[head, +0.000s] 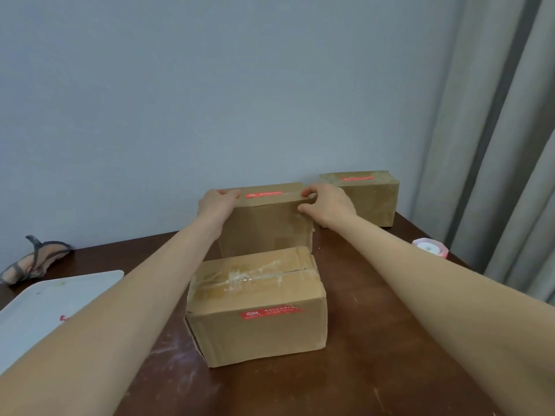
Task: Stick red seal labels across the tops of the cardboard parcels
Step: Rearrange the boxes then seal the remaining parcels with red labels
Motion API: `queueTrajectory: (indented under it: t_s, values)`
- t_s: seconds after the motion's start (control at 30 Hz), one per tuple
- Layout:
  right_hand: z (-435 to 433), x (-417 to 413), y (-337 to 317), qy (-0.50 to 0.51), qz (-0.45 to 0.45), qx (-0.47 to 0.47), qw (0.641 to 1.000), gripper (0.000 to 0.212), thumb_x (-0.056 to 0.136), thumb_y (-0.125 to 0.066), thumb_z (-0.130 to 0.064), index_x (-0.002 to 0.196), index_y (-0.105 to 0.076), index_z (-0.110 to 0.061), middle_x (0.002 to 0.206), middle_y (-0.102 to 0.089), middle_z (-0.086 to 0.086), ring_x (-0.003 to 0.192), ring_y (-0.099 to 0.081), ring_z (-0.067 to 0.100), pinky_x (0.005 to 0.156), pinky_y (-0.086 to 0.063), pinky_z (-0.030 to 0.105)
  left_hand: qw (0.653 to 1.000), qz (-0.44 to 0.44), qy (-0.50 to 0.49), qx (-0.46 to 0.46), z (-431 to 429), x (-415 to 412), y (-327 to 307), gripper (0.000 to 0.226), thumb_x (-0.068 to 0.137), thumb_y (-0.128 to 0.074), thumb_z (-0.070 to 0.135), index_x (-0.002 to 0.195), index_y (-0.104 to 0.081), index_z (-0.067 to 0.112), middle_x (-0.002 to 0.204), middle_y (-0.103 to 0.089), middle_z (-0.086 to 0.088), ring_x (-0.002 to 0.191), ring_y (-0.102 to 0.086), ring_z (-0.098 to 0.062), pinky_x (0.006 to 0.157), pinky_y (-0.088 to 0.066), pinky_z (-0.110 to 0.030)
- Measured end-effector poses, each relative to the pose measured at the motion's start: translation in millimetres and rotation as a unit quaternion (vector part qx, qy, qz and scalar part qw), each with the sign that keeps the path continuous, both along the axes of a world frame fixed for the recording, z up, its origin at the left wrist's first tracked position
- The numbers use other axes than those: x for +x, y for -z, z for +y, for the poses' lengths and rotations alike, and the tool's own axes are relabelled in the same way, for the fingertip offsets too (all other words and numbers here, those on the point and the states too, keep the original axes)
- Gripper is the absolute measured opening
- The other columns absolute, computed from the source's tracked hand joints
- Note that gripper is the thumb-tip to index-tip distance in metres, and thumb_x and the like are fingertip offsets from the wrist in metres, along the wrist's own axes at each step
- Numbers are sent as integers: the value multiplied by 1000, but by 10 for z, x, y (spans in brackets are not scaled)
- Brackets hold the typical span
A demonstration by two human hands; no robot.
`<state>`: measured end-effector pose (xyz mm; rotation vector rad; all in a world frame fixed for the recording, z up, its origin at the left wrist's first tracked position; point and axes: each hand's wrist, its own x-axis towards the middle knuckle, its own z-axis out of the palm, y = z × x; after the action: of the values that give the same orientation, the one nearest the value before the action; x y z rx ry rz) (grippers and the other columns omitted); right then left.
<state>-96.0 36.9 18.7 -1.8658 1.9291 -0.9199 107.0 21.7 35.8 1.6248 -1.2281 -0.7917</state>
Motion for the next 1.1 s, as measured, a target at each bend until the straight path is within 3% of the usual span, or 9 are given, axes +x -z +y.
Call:
queueTrajectory:
  t_s: [0.1,0.23,0.4,0.53,0.6,0.8,0.93,1.03,1.1]
  values:
    - [-153,99,28,-20,-28,10,999,50,89,-61,-23,137,-51,-17,136,-54,5,111,-60,26,92,-49,36,999,37,11,6,-123,46,32,46,92,-55,33,132,-50,10,133,-52,-8,116,-50,-23,83,-37,-27]
    - [-407,248,72,-42,-27,22,999,58,92,-59,-22,145,-39,-12,145,-47,5,131,-45,23,101,-38,30,998,52,22,22,-415,110,67,51,97,-46,35,142,-37,13,146,-39,-4,133,-36,-21,86,-25,-27]
    - [-549,289,123,-68,-18,36,997,70,88,-63,-23,150,-30,-16,149,-40,7,132,-44,24,97,-39,30,998,14,48,35,-582,157,105,50,97,-44,33,143,-36,18,150,-33,0,137,-30,-19,100,-27,-30]
    - [-410,225,119,-62,-42,49,996,76,88,-62,-38,151,-26,-17,153,-34,7,137,-38,25,105,-36,37,1000,-15,17,22,-418,203,96,52,92,-51,34,140,-44,15,147,-38,-4,133,-37,-22,100,-29,-31]
    - [-264,192,102,-57,-53,53,996,74,90,-58,-44,151,-27,-16,154,-33,7,138,-37,25,107,-34,37,999,-34,13,20,-273,234,90,50,92,-52,34,137,-47,13,145,-40,-6,131,-40,-23,93,-30,-29]
    - [371,150,71,-70,-48,46,995,64,98,-45,-44,150,-28,-10,153,-36,7,140,-33,24,108,-30,33,998,-64,15,-5,479,329,120,49,93,-51,33,136,-46,12,142,-43,-5,126,-45,-22,89,-32,-28]
    - [746,130,101,-81,-50,65,993,62,98,-40,-50,146,-35,-12,148,-43,6,135,-41,25,105,-33,34,997,-74,18,1,994,360,203,47,94,-52,33,135,-46,11,141,-45,-6,126,-45,-23,89,-34,-28]
    - [988,96,121,-80,-43,82,992,69,97,-37,-55,149,-29,-10,151,-38,6,136,-40,25,107,-33,35,997,-77,12,9,1256,373,276,45,93,-53,34,131,-50,11,136,-49,-7,122,-47,-23,88,-35,-29]
    - [1140,65,140,-80,-48,121,988,74,95,-34,-61,150,-27,-13,146,-43,7,122,-54,26,98,-46,38,998,-51,22,24,1359,321,302,44,92,-53,34,130,-53,12,133,-52,-6,120,-48,-23,90,-38,-30]
